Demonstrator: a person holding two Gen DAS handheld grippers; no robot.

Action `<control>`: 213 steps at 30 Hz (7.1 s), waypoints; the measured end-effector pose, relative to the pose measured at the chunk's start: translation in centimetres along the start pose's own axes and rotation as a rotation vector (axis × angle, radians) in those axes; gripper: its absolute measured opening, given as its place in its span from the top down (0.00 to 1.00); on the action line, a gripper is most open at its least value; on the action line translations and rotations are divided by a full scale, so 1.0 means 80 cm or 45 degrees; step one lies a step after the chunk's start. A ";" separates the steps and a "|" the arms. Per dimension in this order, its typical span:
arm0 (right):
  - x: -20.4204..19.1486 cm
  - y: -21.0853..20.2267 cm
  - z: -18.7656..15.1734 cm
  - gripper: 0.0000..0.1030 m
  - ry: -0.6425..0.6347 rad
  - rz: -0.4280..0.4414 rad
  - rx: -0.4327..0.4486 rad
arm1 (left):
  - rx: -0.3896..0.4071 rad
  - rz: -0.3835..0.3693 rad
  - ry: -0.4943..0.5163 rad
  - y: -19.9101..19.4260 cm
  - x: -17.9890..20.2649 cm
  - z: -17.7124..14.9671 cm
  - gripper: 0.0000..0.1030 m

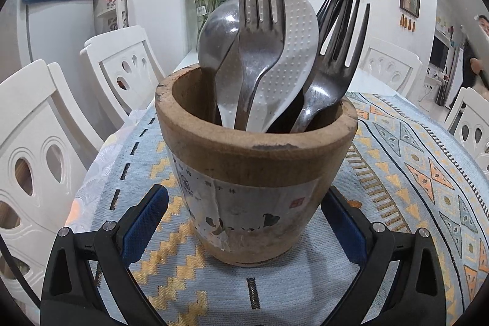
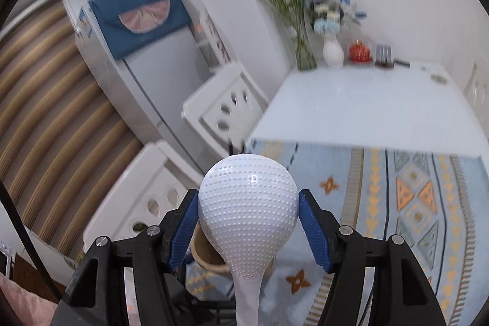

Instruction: Organize utensils

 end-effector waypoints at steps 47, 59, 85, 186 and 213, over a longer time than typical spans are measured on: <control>-0.076 0.082 -0.006 0.39 -0.131 -0.161 0.405 | 0.010 -0.032 -0.023 0.003 -0.010 0.003 0.02; -0.073 0.066 -0.017 0.38 -0.175 -0.185 0.417 | -0.008 -0.051 -0.038 0.008 -0.014 0.003 0.02; -0.081 0.008 -0.064 0.19 -0.301 -0.240 0.234 | -0.009 -0.054 -0.038 0.008 -0.014 0.000 0.02; 0.100 0.108 -0.298 0.00 -0.104 -0.540 -0.317 | -0.073 0.158 0.093 0.000 0.007 -0.012 0.00; 0.099 0.109 -0.298 0.00 -0.104 -0.542 -0.316 | -0.111 0.138 0.084 0.008 0.003 -0.015 0.00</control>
Point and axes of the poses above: each gripper's, at about its wrist camera, not at the fingertips, and y roughly the way its jaws point, x to its right, z to its top, the point moved 4 cm from there along y, roughly the way its jaws point, and after that the axes turned 1 degree about -z, right-handed, at the moved point
